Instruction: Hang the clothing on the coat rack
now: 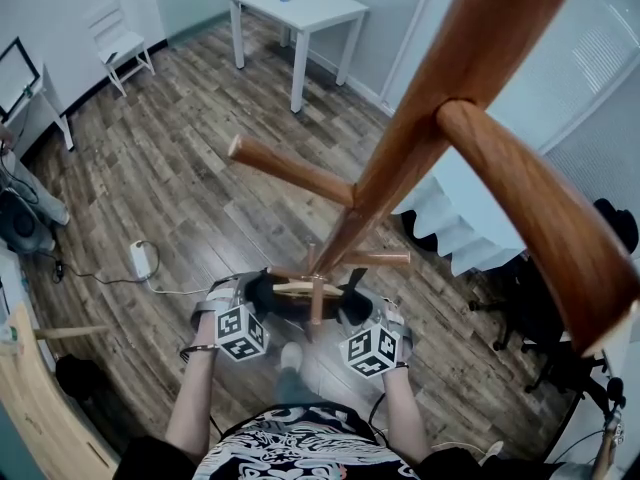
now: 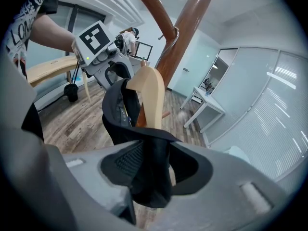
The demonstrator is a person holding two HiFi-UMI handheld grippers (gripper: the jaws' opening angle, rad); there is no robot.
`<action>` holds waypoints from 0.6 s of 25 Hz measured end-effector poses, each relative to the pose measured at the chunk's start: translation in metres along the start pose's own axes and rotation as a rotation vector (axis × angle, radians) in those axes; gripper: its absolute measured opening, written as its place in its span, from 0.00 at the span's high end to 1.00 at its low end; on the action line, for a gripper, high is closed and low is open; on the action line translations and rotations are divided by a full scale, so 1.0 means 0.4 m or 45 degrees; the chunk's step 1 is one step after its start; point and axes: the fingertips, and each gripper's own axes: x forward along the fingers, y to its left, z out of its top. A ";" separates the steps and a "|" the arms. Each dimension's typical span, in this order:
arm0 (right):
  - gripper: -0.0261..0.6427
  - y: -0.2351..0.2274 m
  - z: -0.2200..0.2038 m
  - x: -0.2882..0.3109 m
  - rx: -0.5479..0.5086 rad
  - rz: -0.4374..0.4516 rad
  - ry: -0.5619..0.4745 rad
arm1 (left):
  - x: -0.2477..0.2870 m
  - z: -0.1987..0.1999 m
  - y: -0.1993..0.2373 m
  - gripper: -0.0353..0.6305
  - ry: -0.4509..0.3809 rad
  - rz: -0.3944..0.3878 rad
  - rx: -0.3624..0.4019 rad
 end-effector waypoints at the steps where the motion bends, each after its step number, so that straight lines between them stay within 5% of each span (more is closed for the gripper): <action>1: 0.71 -0.001 0.001 -0.002 0.001 -0.003 -0.001 | -0.001 -0.001 0.001 0.61 0.001 0.001 -0.005; 15: 0.71 0.026 0.002 -0.038 0.001 -0.017 -0.005 | -0.045 -0.016 -0.012 0.61 -0.003 0.048 -0.010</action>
